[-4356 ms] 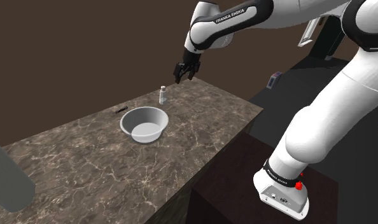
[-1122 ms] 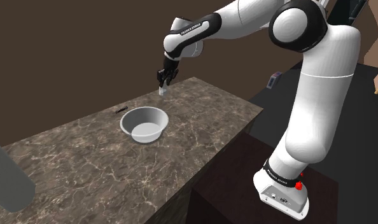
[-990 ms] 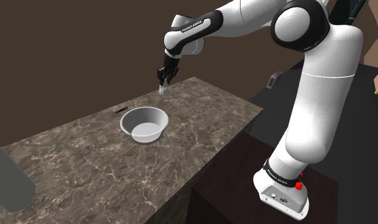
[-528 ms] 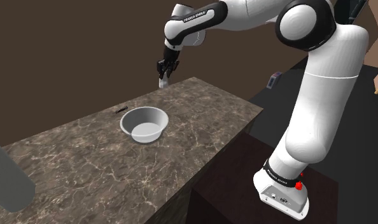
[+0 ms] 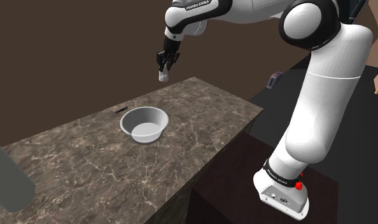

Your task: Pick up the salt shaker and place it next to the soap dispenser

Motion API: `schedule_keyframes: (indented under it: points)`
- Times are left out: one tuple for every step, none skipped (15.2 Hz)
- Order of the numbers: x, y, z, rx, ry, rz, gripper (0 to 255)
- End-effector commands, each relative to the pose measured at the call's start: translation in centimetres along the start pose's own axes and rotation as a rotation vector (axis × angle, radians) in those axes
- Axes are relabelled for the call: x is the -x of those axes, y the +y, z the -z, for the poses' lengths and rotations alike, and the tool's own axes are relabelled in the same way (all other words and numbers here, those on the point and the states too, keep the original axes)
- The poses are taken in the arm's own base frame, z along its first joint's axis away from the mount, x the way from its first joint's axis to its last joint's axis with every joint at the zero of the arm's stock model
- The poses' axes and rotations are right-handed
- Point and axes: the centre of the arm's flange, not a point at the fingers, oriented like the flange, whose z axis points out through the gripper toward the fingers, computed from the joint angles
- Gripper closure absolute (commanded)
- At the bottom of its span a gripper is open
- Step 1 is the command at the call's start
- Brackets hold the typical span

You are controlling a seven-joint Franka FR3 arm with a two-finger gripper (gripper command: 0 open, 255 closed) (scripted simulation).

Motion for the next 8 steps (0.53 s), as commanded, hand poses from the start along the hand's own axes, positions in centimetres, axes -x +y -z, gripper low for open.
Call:
schedule_keyframes:
  points:
    - [-0.2,-0.2,1.0,0.000,0.000,0.000,255]
    - [-0.3,-0.3,1.5,0.000,0.000,0.000,255]
    - [-0.4,-0.3,2.0,0.000,0.000,0.000,255]
    - [-0.6,-0.4,2.5,0.000,0.000,0.000,255]
    - [-0.7,-0.4,3.0,0.000,0.000,0.000,255]
    - [-0.8,-0.5,3.5,0.000,0.000,0.000,255]
    - [-1.0,-0.6,4.0,0.000,0.000,0.000,255]
    - [-1.1,-0.6,4.6,0.000,0.000,0.000,255]
